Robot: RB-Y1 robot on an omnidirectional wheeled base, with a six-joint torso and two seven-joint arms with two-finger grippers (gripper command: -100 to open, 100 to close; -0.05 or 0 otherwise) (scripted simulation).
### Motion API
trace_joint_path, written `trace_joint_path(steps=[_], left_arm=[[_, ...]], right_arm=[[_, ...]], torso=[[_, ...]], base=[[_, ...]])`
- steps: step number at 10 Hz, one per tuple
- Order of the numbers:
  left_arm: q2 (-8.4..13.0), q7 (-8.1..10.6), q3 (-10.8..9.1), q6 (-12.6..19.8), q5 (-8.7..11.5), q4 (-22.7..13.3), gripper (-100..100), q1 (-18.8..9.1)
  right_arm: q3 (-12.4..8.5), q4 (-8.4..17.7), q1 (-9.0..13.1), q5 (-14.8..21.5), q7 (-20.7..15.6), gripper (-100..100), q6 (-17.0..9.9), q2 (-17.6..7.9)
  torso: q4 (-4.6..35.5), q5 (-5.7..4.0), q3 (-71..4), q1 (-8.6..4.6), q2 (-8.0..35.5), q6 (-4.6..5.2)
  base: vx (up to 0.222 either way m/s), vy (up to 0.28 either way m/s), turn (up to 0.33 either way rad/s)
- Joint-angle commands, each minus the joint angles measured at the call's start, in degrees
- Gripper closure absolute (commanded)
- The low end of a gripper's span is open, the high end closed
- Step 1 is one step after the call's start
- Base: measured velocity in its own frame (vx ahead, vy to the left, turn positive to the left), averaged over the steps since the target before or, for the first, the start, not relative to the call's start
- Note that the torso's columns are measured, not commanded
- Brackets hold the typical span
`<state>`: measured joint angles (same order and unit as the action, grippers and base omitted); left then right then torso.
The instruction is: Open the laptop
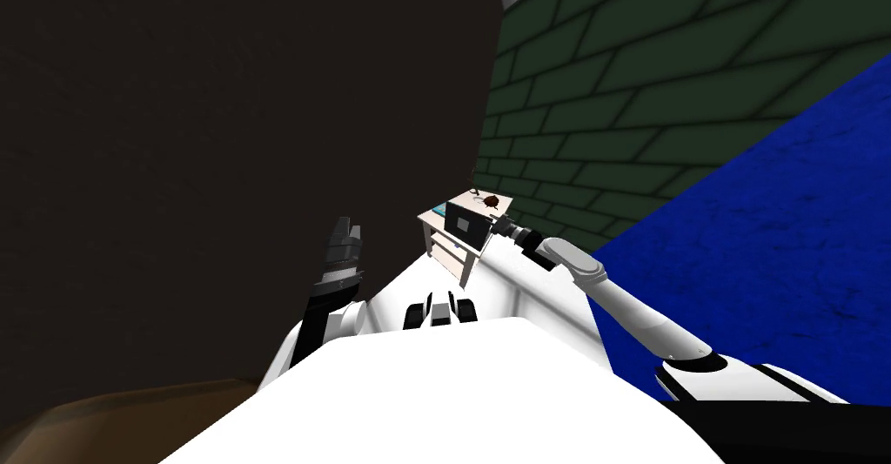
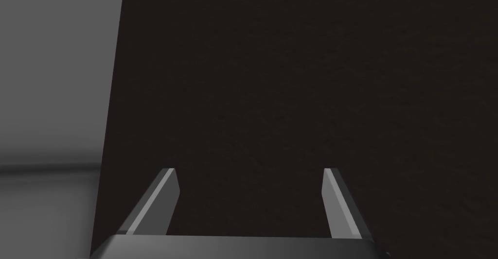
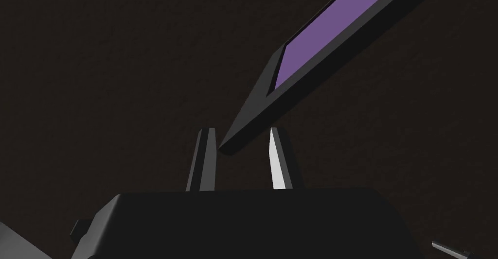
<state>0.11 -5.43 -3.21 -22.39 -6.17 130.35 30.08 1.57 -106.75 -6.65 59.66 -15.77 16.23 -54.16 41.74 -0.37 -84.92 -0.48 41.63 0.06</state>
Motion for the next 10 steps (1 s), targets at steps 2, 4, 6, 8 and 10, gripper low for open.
trace_joint_path(steps=[2,4,6,8,10], left_arm=[[0.00,0.00,0.00,0.00,0.00,0.00,0,0.00],[0.00,0.00,0.00,0.00,0.00,0.00,0,0.00],[0.00,0.00,0.00,0.00,0.00,0.00,0,0.00],[0.01,0.00,-0.01,0.00,0.00,0.00,0,0.00],[0.00,0.00,-0.01,0.00,0.00,0.00,0,0.00]], right_arm=[[0.39,3.15,0.46,-3.57,5.15,100,1.44,-3.16],[0.17,4.91,0.82,-6.38,8.57,100,2.45,-5.66],[0.73,5.54,0.89,-7.58,10.42,100,2.70,-5.83],[1.10,6.18,0.65,-8.60,11.84,100,3.16,-6.29],[1.85,7.44,0.16,-10.64,14.68,100,4.10,-7.22]], torso=[[0.07,0.02,0.01,0.02,0.04,-0.01],[0.13,0.09,0.10,0.16,0.17,-0.01],[0.27,0.18,0.25,0.40,0.44,-0.09],[0.23,0.18,0.22,0.42,0.37,-0.17],[0.17,0.16,0.22,0.46,0.36,-0.17]], base=[[0.027,-0.013,0.019],[0.042,-0.022,0.033],[0.043,-0.035,0.029],[0.057,-0.060,0.042],[0.058,-0.063,0.058]])
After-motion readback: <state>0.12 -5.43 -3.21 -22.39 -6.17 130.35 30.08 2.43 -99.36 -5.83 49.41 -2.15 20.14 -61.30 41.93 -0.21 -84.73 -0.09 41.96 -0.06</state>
